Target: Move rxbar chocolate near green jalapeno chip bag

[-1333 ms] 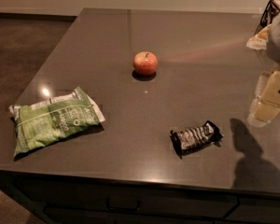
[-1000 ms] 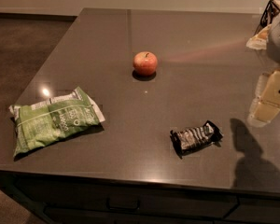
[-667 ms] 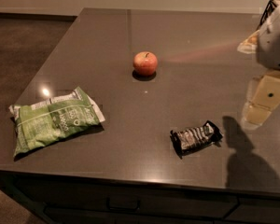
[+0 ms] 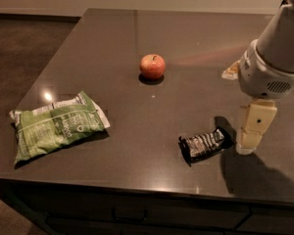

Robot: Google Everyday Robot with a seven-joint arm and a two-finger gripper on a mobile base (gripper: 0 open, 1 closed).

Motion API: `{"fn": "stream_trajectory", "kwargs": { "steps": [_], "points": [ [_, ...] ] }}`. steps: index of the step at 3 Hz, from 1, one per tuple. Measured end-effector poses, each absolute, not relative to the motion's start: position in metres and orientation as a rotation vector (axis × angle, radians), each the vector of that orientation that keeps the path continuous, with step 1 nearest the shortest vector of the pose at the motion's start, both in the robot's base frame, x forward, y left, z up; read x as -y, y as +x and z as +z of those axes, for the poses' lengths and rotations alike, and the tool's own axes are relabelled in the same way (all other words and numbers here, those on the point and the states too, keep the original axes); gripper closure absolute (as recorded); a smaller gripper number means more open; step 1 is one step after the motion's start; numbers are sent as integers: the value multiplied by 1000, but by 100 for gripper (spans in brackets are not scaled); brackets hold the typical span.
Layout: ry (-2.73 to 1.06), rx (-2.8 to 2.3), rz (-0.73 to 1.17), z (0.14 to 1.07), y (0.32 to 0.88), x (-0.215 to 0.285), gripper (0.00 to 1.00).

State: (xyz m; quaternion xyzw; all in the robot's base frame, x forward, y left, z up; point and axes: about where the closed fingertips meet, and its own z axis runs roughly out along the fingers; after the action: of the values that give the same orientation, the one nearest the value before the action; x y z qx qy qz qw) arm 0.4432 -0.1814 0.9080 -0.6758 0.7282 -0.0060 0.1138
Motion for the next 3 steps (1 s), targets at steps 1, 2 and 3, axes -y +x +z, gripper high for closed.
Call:
{"fn": "stream_trajectory", "kwargs": {
  "steps": [1,2,3],
  "points": [
    [-2086,-2083,-6,884,439,176,0],
    [-2170,-2030,-12,863,432,170,0],
    [-2210,-1995,-25,850,427,166,1]
  ]
}}
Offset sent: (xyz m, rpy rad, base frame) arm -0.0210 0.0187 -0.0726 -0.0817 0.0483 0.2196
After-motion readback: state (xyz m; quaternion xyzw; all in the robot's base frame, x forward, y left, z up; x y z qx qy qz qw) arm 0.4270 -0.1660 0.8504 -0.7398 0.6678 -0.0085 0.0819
